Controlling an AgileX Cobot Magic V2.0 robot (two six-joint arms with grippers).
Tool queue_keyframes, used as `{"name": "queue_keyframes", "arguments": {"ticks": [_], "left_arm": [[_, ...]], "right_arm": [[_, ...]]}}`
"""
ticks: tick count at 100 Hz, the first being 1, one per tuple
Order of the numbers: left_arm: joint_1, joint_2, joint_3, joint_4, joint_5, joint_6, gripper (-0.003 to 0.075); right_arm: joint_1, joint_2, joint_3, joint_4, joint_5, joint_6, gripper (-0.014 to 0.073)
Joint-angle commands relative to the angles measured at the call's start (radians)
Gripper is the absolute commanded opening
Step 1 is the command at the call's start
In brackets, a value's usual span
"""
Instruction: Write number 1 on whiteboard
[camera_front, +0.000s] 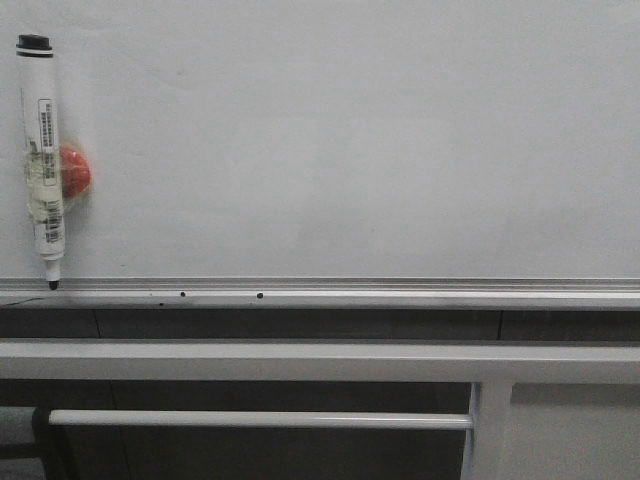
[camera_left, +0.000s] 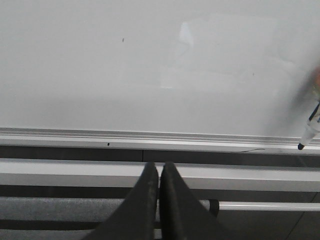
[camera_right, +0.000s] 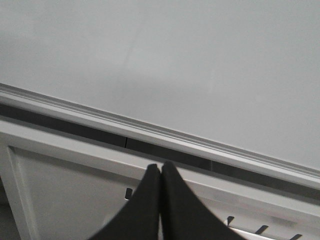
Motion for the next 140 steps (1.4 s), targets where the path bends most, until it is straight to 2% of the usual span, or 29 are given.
{"name": "queue_keyframes", "arguments": {"ticks": [1, 49, 64, 70, 82, 93, 99, 100, 122, 140], "left_arm": [[0.001, -0.024, 0.006, -0.013, -0.073, -0.004, -0.0020], [0.001, -0.024, 0.006, -0.003, -0.077, -0.004, -0.0020], [0.001, -0.024, 0.006, 0.009, -0.170, -0.004, -0.0020], [0.001, -0.024, 0.006, 0.009, -0.230, -0.004, -0.0020], [0.001, -0.024, 0.006, 0.009, -0.390, -0.004, -0.0020], [0.001, -0.024, 0.006, 0.009, -0.469, -0.004, -0.0020], [0.001, -0.024, 0.006, 0.009, -0.485, -0.004, -0.0020], [0.001, -0.024, 0.006, 0.009, -0.487, -0.004, -0.0020], [0.001, -0.024, 0.006, 0.009, -0.493, -0.004, -0.0020], [0.001, -0.024, 0.006, 0.009, -0.496, -0.004, -0.0020]], "right_arm": [[-0.008, -0.013, 0.031, -0.015, -0.023, -0.004, -0.0053], [-0.008, -0.013, 0.031, -0.015, -0.023, -0.004, -0.0053], [-0.008, -0.013, 0.031, -0.035, -0.038, -0.004, -0.0053], [-0.008, -0.013, 0.031, -0.106, -0.113, -0.004, -0.0053], [-0.008, -0.013, 0.031, -0.064, -0.317, -0.004, -0.0053], [-0.008, -0.013, 0.031, -0.063, -0.466, -0.004, -0.0053], [-0.008, -0.013, 0.031, -0.063, -0.541, -0.004, -0.0053], [0.020, -0.013, 0.031, -0.063, -0.556, -0.004, -0.0053], [0.020, -0.013, 0.031, 0.038, -0.708, -0.004, -0.0053], [0.020, -0.013, 0.029, 0.057, -0.860, -0.004, -0.0053]]}}
